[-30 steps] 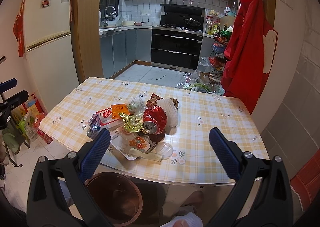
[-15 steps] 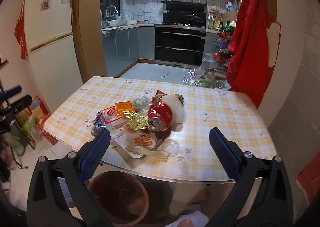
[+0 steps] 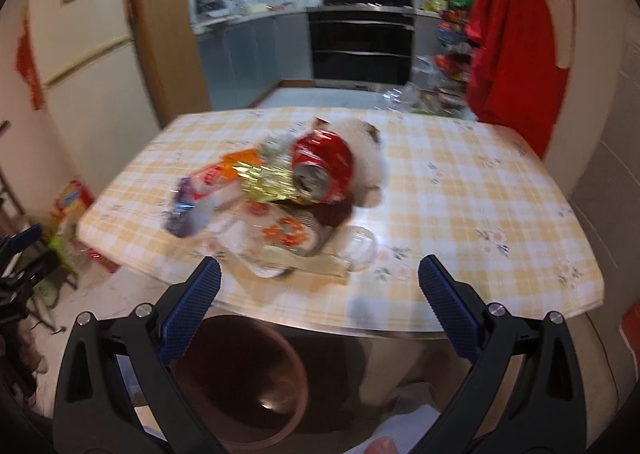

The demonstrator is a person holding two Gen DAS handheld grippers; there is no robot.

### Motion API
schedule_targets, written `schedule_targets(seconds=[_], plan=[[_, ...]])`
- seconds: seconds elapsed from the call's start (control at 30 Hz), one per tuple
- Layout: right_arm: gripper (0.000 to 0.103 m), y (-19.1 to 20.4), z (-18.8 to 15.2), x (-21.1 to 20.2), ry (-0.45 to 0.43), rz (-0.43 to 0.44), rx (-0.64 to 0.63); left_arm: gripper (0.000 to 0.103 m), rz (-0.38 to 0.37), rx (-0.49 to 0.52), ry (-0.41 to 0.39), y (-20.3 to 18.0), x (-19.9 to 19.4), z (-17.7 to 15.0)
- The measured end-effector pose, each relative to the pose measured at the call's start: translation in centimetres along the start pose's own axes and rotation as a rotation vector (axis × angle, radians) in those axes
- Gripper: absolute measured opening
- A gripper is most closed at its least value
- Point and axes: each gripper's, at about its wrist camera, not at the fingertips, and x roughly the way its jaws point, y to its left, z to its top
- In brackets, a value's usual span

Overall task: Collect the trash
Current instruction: 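Grasp the crushed red can with the right tool while the left tool grasps the blue can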

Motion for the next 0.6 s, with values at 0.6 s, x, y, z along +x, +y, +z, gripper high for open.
schedule_targets(seconds=[0.6], plan=[[0.097,1.1,4.8,11.3,0.024,-0.022,-0.082,0.091,0.026,0.021,0.060,0.4,6.9,2.2]])
